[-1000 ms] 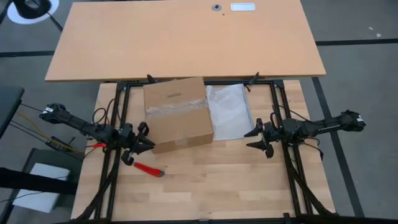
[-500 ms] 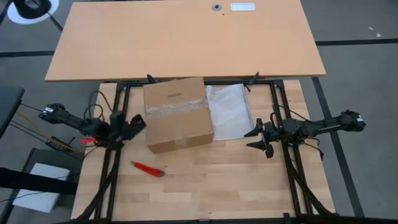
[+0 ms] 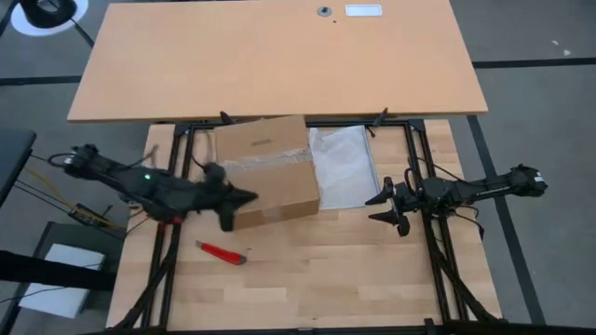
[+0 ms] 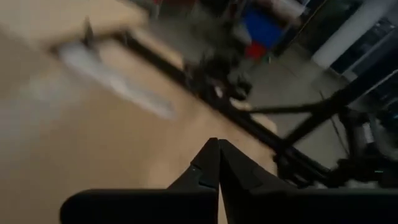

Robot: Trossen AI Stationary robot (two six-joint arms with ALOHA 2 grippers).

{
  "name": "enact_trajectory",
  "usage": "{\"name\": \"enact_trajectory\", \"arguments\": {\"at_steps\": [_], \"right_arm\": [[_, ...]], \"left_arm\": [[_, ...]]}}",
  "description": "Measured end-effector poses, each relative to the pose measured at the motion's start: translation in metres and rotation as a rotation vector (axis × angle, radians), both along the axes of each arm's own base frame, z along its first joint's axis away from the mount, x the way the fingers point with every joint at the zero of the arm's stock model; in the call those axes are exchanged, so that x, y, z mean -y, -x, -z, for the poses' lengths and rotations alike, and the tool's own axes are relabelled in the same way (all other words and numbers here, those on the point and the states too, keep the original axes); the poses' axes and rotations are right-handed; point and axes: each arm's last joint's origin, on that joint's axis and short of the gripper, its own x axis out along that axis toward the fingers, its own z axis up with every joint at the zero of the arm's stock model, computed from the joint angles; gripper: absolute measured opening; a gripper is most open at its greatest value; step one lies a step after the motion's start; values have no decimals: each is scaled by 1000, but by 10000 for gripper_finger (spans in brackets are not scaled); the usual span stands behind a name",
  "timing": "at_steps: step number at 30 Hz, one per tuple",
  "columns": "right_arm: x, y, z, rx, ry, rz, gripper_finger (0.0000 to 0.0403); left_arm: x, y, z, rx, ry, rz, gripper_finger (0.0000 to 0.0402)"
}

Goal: Unpack boxes
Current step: Open the cardboard box using the cutter

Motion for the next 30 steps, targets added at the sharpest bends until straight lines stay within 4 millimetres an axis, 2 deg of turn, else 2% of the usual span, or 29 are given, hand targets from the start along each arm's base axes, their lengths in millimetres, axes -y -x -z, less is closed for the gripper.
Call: {"name": "enact_trajectory", "arguments": {"at_steps": [3,7,12,17,20,24,30], "right_arm": [[0,0,0,0,0,0,227],[0,0,0,1,0,0,227],[0,0,0,1,0,0,227],[0,0,0,1,0,0,227],[0,0,0,2,0,0,227],[0,0,0,3,0,0,227],[0,0,0,3,0,0,227]], "left_arm": [[20,-24,3,-108,198,9,6],[59,-37,24,-305,392,23,4],[105,-39,60,-492,665,-75,6],[135,-28,92,-625,778,-266,7],[139,-23,104,-709,759,-329,8],[128,-16,110,-809,687,-434,25],[115,0,113,-988,627,-600,103]]}}
